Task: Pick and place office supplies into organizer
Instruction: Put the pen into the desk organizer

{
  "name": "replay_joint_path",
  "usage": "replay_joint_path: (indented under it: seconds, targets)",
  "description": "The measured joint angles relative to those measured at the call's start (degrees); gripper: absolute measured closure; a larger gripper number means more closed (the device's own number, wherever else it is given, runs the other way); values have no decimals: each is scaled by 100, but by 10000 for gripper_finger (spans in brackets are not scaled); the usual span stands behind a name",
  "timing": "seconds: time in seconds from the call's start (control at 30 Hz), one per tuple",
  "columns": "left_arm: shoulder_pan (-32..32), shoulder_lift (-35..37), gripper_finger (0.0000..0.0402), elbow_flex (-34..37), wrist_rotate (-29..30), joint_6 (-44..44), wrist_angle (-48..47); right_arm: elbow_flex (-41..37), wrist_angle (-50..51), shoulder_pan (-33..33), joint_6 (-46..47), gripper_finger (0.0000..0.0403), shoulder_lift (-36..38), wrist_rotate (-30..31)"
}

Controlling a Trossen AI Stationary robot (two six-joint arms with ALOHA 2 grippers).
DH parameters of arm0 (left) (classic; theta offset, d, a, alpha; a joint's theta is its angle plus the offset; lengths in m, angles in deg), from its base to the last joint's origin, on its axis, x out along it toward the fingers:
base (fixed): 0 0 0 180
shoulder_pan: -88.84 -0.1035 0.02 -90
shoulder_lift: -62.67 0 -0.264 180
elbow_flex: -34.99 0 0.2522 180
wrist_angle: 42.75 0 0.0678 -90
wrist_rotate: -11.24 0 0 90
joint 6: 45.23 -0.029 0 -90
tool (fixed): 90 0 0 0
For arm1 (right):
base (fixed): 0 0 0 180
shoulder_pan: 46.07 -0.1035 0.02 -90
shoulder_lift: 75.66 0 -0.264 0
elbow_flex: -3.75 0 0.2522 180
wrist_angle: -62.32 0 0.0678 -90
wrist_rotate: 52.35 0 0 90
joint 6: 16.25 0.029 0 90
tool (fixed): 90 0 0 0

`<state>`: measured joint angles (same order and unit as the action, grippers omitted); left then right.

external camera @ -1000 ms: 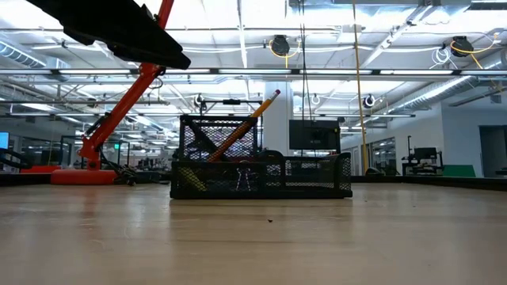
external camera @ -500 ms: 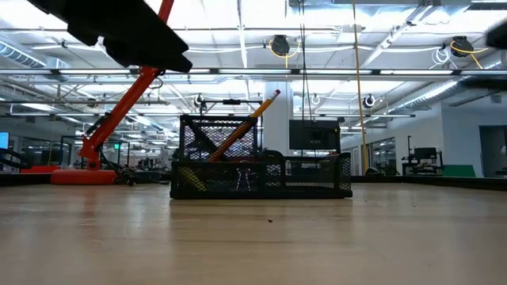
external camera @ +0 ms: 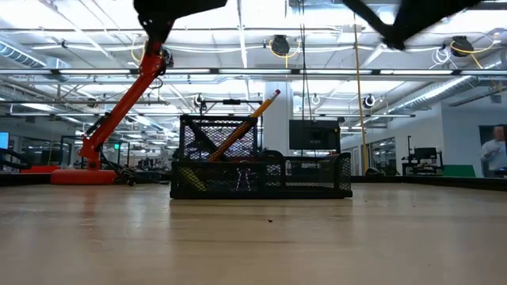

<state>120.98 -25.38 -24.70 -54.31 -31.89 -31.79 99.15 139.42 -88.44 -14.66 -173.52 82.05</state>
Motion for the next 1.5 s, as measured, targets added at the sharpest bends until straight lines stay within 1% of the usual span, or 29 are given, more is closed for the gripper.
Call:
replay_joint_path:
  seconds: [0.1,0.17,0.23,0.37,0.43,0.47,0.57,0.73,0.77,0.97,1.07,1.3,1.5]
  targets:
    - [-78,0,174,0,-133,-2,133,8,-61,0,-883,382,-126,1294]
    - [-135,0,174,0,-215,23,192,8,-221,0,-1578,381,-238,1988]
    - [-206,0,174,0,-217,28,262,8,-584,0,-2335,381,-342,2456]
    - [-354,0,174,0,-213,-24,409,8,-1475,0,-4026,382,-561,3201]
    - [-437,0,174,0,-237,-103,579,-25,-1995,5,-4929,382,-659,3702]
    - [-493,0,174,0,-313,-126,646,-34,-2182,11,-5285,382,-689,3798]
    - [-715,0,174,0,-750,-116,799,-51,-2461,33,-5629,382,-691,3672]
    - [-1090,0,174,0,-1932,234,1065,-179,-2602,44,-5770,382,-689,3648]
    - [-1168,0,174,0,-2085,293,1057,-190,-2604,44,-5797,382,-689,3635]
    - [-1552,0,174,-1,-2150,407,995,-309,-2827,153,-6224,382,-691,3448]
    - [-1739,0,174,0,-2195,534,914,-357,-3081,271,-6678,382,-686,3324]
    - [-2049,0,174,-2,-2436,820,383,-365,-3220,622,-6808,382,-686,3192]
    - [-2232,0,174,-2,-2488,750,322,-366,-3711,793,-7159,382,-686,2890]
